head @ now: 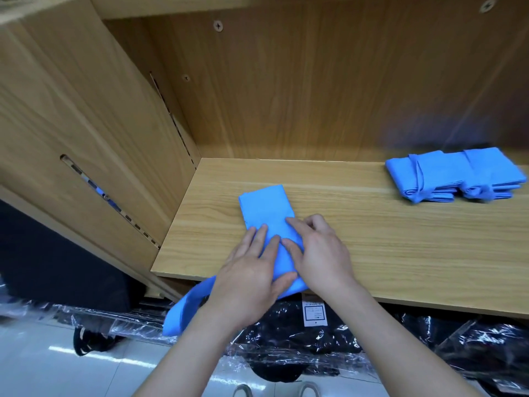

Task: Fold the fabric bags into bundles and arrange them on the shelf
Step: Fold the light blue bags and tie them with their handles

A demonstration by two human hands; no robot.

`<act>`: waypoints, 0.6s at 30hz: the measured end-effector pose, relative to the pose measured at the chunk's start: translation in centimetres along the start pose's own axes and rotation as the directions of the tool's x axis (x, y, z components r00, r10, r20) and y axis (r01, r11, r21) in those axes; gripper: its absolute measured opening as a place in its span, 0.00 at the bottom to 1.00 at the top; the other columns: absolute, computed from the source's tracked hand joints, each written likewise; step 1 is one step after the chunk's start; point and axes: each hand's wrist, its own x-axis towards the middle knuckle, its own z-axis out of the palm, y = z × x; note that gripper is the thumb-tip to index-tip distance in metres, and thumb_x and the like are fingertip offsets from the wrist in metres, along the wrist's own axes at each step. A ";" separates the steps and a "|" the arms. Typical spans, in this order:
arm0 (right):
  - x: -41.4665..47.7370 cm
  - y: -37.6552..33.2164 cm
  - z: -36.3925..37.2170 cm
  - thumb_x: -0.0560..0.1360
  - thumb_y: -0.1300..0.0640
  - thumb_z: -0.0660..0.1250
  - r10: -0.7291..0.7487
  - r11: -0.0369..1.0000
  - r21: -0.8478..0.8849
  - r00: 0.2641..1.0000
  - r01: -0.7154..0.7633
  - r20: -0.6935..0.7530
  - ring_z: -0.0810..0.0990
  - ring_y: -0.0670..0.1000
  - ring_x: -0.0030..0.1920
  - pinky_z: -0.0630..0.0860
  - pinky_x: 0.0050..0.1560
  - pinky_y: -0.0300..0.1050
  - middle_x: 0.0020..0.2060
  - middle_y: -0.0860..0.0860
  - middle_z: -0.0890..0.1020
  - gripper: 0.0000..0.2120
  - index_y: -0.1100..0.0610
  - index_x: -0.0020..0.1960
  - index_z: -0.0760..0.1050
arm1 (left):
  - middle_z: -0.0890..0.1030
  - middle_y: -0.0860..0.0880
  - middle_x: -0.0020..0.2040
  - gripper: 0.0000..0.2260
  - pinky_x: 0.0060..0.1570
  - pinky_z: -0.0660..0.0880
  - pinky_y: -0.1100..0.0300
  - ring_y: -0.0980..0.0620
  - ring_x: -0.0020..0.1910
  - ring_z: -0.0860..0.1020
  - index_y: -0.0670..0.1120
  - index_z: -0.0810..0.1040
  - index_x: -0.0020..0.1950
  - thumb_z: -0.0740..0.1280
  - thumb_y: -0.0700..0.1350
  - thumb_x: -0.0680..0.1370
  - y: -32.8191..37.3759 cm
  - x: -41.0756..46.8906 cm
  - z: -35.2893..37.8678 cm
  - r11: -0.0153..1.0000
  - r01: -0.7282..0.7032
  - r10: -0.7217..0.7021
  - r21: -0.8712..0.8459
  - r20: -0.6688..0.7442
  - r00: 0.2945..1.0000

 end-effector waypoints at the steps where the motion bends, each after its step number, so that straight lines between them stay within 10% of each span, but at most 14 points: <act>1: 0.0 0.1 -0.1 0.80 0.47 0.60 -0.015 1.000 -0.003 1.000 0.015 0.017 0.75 0.52 0.57 0.74 0.50 0.47 0.58 0.47 0.71 0.20 0.45 0.71 0.69 | 0.45 0.49 0.80 0.44 0.76 0.52 0.52 0.51 0.79 0.42 0.50 0.52 0.80 0.42 0.75 0.71 -0.4 -0.1 0.0 0.999 0.012 -0.008 -0.032 0.121 0.993; 7: 0.3 0.4 -1.0 0.78 0.51 0.63 -0.147 0.988 -0.042 0.989 0.148 0.034 0.66 0.52 0.67 0.69 0.65 0.48 0.64 0.48 0.70 0.18 0.48 0.67 0.74 | 0.33 0.51 0.78 0.49 0.77 0.45 0.56 0.52 0.78 0.35 0.49 0.38 0.79 0.67 0.63 0.72 -1.3 -1.0 -0.8 0.988 -0.110 0.082 0.111 0.226 0.971; 12: 2.4 -0.7 -0.3 0.81 0.41 0.51 -0.275 0.940 -0.157 0.945 0.303 0.174 0.41 0.48 0.78 0.52 0.74 0.52 0.79 0.46 0.44 0.27 0.43 0.79 0.49 | 0.35 0.49 0.79 0.46 0.76 0.45 0.61 0.52 0.77 0.35 0.49 0.37 0.79 0.66 0.50 0.72 -1.2 -2.1 -0.8 0.981 -0.185 0.165 0.060 0.253 0.953; 18: 4.0 0.1 0.6 0.78 0.34 0.49 -0.227 0.958 -0.141 0.960 0.251 0.163 0.56 0.48 0.76 0.58 0.71 0.51 0.77 0.42 0.58 0.32 0.45 0.78 0.54 | 0.53 0.58 0.77 0.32 0.75 0.54 0.63 0.62 0.77 0.49 0.55 0.61 0.77 0.59 0.43 0.72 -3.3 -2.4 -0.5 0.954 -0.179 0.208 -0.241 0.103 0.973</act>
